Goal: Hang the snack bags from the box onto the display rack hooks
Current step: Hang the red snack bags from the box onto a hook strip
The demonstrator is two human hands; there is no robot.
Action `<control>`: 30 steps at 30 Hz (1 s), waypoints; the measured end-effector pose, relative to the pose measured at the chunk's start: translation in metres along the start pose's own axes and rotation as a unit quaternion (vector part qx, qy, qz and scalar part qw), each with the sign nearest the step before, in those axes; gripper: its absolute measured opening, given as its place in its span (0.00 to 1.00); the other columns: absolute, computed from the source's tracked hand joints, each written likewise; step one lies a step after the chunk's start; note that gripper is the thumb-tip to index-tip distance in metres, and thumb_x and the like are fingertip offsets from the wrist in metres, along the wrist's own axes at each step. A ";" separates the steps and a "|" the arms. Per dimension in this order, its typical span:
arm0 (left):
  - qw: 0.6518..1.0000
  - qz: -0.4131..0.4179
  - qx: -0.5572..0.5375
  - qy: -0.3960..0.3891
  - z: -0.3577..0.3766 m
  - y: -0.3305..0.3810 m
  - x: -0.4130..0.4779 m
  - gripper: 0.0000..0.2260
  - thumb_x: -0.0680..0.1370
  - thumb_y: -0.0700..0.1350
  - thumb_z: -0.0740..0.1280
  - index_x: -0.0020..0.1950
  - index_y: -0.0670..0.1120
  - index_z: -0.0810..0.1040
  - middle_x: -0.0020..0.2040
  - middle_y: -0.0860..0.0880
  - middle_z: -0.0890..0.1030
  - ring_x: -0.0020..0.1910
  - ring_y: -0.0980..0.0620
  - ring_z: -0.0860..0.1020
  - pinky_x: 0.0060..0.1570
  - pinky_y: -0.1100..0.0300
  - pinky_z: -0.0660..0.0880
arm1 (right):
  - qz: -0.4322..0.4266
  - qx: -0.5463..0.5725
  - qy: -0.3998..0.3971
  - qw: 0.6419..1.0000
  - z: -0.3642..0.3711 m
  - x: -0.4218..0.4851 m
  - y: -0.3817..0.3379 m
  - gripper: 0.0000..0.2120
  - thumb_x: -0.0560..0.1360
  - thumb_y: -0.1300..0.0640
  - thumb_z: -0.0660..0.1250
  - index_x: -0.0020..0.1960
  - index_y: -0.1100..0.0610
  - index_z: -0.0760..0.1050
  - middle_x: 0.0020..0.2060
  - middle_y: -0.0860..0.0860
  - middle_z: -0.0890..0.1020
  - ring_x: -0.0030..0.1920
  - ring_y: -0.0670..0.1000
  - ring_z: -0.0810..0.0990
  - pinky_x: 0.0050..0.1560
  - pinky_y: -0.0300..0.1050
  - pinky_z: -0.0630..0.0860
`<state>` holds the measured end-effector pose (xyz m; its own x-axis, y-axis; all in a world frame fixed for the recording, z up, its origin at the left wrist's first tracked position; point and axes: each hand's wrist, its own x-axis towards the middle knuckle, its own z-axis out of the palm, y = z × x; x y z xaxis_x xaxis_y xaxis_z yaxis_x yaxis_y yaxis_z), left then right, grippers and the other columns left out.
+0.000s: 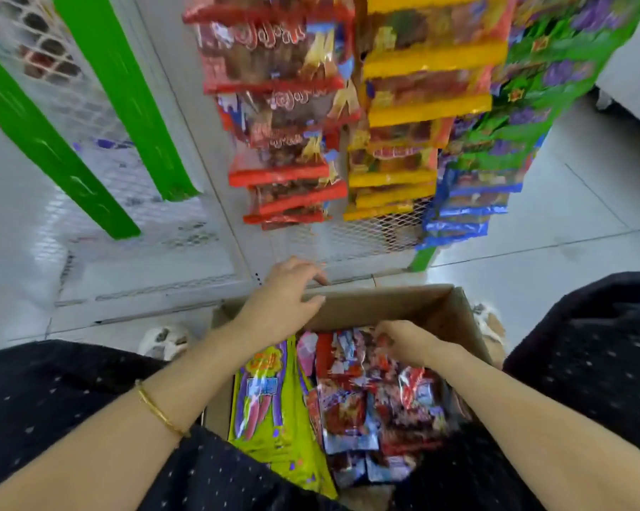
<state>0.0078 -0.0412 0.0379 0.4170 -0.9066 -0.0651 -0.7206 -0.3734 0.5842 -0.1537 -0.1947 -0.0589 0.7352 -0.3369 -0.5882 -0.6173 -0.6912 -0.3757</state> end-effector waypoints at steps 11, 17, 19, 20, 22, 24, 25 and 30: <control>0.998 -0.058 -0.031 -0.024 0.004 -0.007 0.003 0.08 0.78 0.43 0.64 0.57 0.49 0.76 0.54 0.55 0.69 0.56 0.57 0.69 0.58 0.63 0.64 | 0.293 0.283 0.080 0.910 0.066 0.046 -0.015 0.28 0.73 0.53 0.71 0.64 0.67 0.64 0.56 0.60 0.78 0.58 0.60 0.77 0.59 0.51 0.73; 0.993 -0.101 -0.039 -0.037 0.005 -0.008 0.005 0.09 0.78 0.43 0.63 0.58 0.47 0.76 0.55 0.53 0.71 0.58 0.55 0.71 0.56 0.63 0.65 | 0.329 0.506 0.009 0.797 0.056 0.046 -0.027 0.15 0.71 0.66 0.71 0.53 0.66 0.68 0.45 0.60 0.79 0.43 0.59 0.80 0.40 0.54 0.78; 0.988 -0.141 -0.037 -0.050 0.006 -0.013 0.005 0.12 0.79 0.44 0.63 0.61 0.45 0.74 0.60 0.49 0.73 0.60 0.53 0.72 0.54 0.63 0.66 | 0.325 0.600 -0.058 0.729 0.049 0.039 -0.025 0.09 0.73 0.68 0.68 0.51 0.66 0.71 0.35 0.58 0.81 0.32 0.56 0.81 0.32 0.54 0.79; 0.984 -0.167 -0.032 -0.054 0.007 -0.015 0.004 0.14 0.78 0.45 0.63 0.63 0.44 0.73 0.62 0.47 0.74 0.60 0.51 0.72 0.53 0.62 0.66 | 0.310 0.633 -0.084 0.704 0.044 0.032 -0.024 0.03 0.74 0.68 0.66 0.47 0.65 0.73 0.30 0.57 0.81 0.28 0.54 0.81 0.28 0.51 0.79; 0.974 -0.215 -0.006 -0.066 0.009 -0.018 0.002 0.18 0.79 0.48 0.63 0.65 0.41 0.70 0.63 0.44 0.74 0.60 0.48 0.73 0.53 0.59 0.67 | 0.266 0.696 -0.108 0.659 0.035 0.020 -0.016 0.03 0.75 0.69 0.63 0.42 0.66 0.74 0.29 0.58 0.81 0.27 0.54 0.81 0.25 0.50 0.79; 0.959 -0.265 0.005 -0.103 0.010 -0.021 -0.003 0.21 0.78 0.52 0.64 0.66 0.41 0.69 0.62 0.45 0.75 0.59 0.46 0.74 0.49 0.60 0.69 | 0.190 0.737 -0.127 0.636 0.025 0.004 -0.013 0.03 0.73 0.70 0.64 0.45 0.66 0.75 0.36 0.59 0.82 0.34 0.55 0.83 0.32 0.52 0.81; 0.951 -0.282 -0.021 -0.126 0.012 -0.023 -0.005 0.22 0.77 0.54 0.64 0.65 0.42 0.71 0.60 0.45 0.77 0.56 0.47 0.77 0.47 0.61 0.71 | 0.148 0.737 -0.133 0.646 0.021 -0.002 -0.014 0.06 0.72 0.69 0.65 0.48 0.65 0.75 0.41 0.59 0.81 0.39 0.55 0.83 0.39 0.53 0.82; 0.916 -0.313 -0.224 -0.113 0.005 -0.011 -0.015 0.10 0.75 0.45 0.70 0.53 0.42 0.77 0.48 0.44 0.82 0.41 0.49 0.80 0.41 0.58 0.78 | 0.030 0.740 -0.112 0.663 0.006 -0.025 -0.022 0.14 0.68 0.69 0.65 0.54 0.63 0.75 0.46 0.58 0.83 0.45 0.54 0.83 0.49 0.50 0.80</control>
<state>0.0063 -0.0245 0.0286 0.5082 -0.5786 -0.6379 -0.0578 -0.7619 0.6451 -0.1601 -0.1672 -0.0398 0.7391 -0.1184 -0.6631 -0.3638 0.7584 -0.5408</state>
